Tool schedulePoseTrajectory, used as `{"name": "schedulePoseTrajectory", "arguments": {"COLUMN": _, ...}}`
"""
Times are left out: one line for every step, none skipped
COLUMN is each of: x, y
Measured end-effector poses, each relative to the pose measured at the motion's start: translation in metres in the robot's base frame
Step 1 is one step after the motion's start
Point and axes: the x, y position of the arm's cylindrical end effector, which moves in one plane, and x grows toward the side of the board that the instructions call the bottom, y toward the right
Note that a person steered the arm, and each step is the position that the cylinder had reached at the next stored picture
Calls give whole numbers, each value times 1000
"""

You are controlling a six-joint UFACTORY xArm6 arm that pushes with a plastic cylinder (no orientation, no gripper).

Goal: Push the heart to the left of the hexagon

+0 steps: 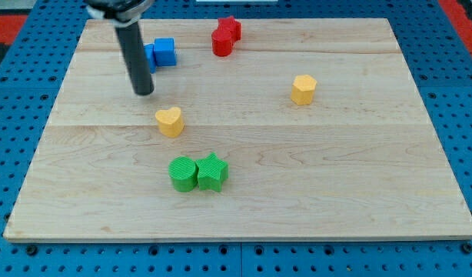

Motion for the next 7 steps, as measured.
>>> {"name": "schedulePoseTrajectory", "arguments": {"x": 39, "y": 11}}
{"name": "schedulePoseTrajectory", "arguments": {"x": 31, "y": 82}}
{"name": "schedulePoseTrajectory", "arguments": {"x": 27, "y": 101}}
{"name": "schedulePoseTrajectory", "arguments": {"x": 14, "y": 43}}
{"name": "schedulePoseTrajectory", "arguments": {"x": 60, "y": 35}}
{"name": "schedulePoseTrajectory", "arguments": {"x": 63, "y": 75}}
{"name": "schedulePoseTrajectory", "arguments": {"x": 63, "y": 142}}
